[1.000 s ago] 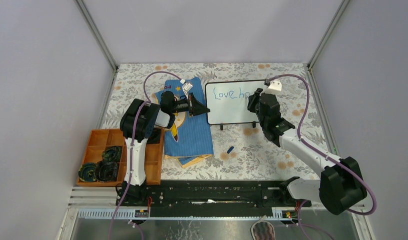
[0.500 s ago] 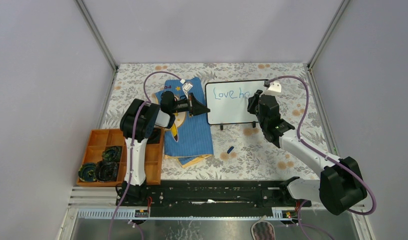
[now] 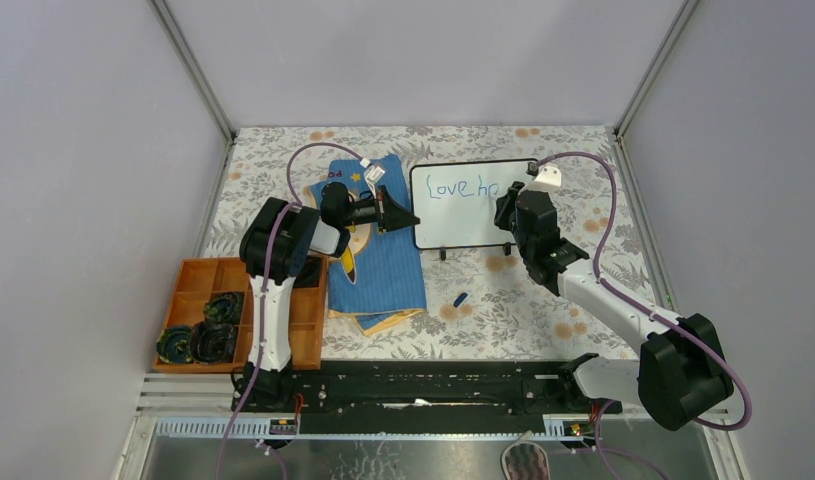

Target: Write a sentence on the whiteboard

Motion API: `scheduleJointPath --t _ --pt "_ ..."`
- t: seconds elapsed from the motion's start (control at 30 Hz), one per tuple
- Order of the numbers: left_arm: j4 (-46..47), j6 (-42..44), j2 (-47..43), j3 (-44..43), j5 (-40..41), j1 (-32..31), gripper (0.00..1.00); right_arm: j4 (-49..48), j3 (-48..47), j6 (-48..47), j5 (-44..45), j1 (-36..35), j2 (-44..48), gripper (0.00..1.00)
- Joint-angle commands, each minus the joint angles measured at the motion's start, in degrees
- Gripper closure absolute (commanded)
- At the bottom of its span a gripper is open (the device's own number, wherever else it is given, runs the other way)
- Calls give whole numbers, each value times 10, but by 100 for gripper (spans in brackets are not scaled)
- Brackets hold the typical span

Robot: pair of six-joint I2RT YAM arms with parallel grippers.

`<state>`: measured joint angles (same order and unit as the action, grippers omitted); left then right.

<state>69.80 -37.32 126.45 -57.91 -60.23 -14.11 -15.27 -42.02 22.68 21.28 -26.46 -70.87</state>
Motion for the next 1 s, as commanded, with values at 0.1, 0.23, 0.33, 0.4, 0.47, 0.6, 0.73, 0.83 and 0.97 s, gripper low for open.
scheduleJointPath --t 0.1,0.23,0.33,0.4,0.47,0.6,0.73,0.83,0.97 --pt "-43 28 9 14 7 7 100 36 0 3 14 4 -2 100" --pt "-42 28 8 13 7 7 100 41 -4 3 18 4 -2 100" --pt "-42 27 8 13 7 7 100 45 -5 3 19 4 -1 100" --pt "-42 27 7 14 7 7 100 48 -6 4 22 4 0 100" --pt "-43 28 9 13 8 6 100 51 -7 6 23 4 1 100" --pt "-43 27 10 14 7 5 100 53 -6 7 30 4 3 100" --pt "-43 28 8 15 7 4 100 52 -9 2 48 4 7 100" --pt "-44 30 7 16 7 4 100 51 -15 -1 65 4 9 100" --pt "-46 31 6 16 7 4 100 43 -20 -7 94 5 17 100"
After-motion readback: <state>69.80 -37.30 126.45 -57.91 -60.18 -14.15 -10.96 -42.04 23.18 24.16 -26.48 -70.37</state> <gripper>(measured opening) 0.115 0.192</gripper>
